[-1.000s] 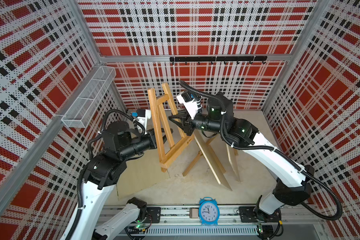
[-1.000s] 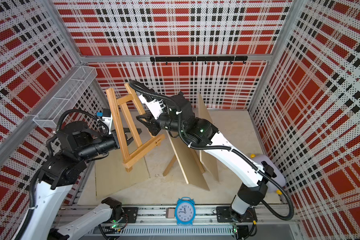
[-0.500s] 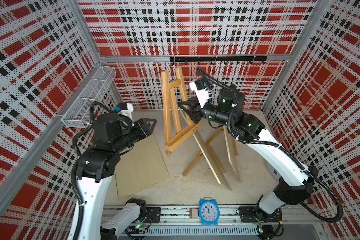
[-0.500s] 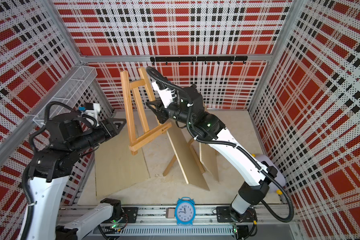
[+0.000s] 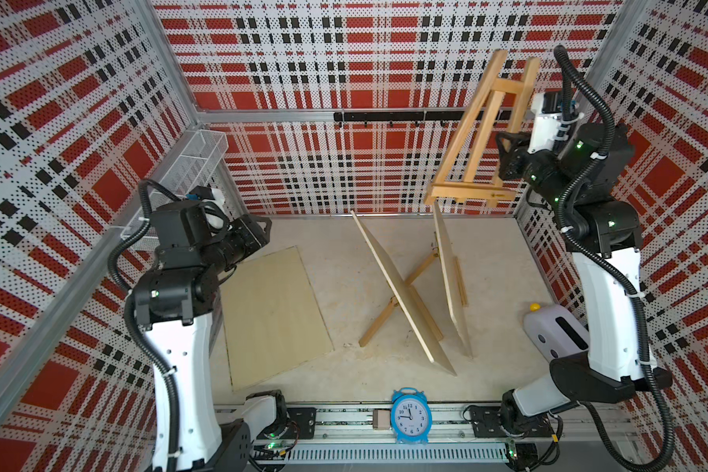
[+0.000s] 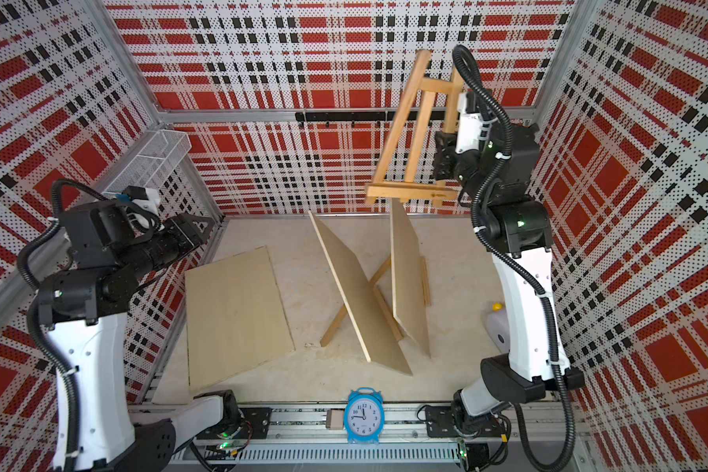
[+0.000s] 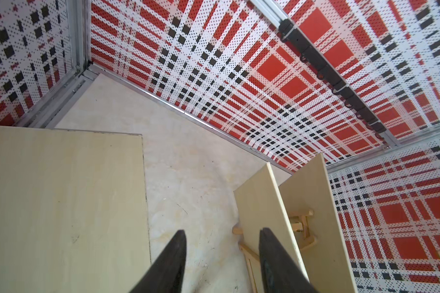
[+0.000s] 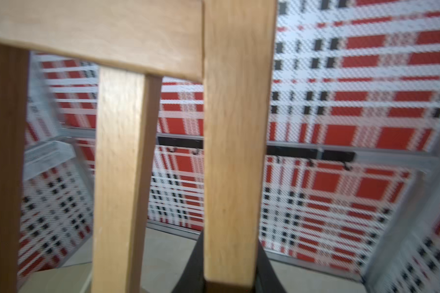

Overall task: Disassemble the easel
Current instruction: Place the easel at the corner of the board.

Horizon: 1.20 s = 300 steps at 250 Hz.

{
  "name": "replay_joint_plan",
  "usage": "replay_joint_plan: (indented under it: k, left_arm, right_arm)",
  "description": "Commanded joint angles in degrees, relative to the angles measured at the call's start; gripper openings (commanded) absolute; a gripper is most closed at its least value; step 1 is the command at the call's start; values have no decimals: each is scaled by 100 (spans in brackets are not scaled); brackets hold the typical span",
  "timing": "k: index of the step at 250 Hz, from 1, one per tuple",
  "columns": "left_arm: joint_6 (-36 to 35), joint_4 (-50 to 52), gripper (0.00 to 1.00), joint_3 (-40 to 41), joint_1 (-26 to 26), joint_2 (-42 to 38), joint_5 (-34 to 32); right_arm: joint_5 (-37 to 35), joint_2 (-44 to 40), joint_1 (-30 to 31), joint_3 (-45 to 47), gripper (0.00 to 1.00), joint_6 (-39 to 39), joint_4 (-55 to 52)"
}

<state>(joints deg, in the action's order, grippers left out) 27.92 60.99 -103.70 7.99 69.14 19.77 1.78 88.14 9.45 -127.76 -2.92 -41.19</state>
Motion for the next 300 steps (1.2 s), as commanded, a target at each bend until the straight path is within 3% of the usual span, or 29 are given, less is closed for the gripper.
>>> replay_joint_plan:
  k: [1, 25, 60, 121, 171, 196, 235, 281, 300]
  left_arm:
    - [-132, -342, 50, -384, 61, 391, 175]
    - [-194, -454, 50, -704, 81, 844, 265]
    - [-330, -547, 49, -1101, 121, 1465, 567]
    - [-347, -666, 49, -1462, 198, 2136, 691]
    - [-86, -835, 48, -1558, 125, 2353, 480]
    - [-136, -767, 48, -1721, 76, 2510, 472]
    - [-158, -832, 48, -1578, -40, 2549, 379]
    - [-140, -892, 48, -1508, -159, 2639, 348]
    - [-138, -916, 48, -1489, -197, 2669, 299]
  right_arm:
    - [-123, -90, -559, 503, 7, -231, -70]
    - [-342, -25, -971, 832, 7, -121, -170]
    - [-877, 342, -1119, 1110, 7, 285, -475]
    - [-1700, 427, -1077, 1337, 6, 549, -874]
    - [-3133, -256, -706, 2709, 6, 768, -484]
    - [-4450, -428, -287, 3154, 6, 1361, -149]
    - [-5745, -584, -17, 3833, 6, 2283, 843]
    - [-6233, -731, 127, 5183, 6, 3816, 2881]
    - [-5965, -683, 127, 5400, 6, 3784, 3098]
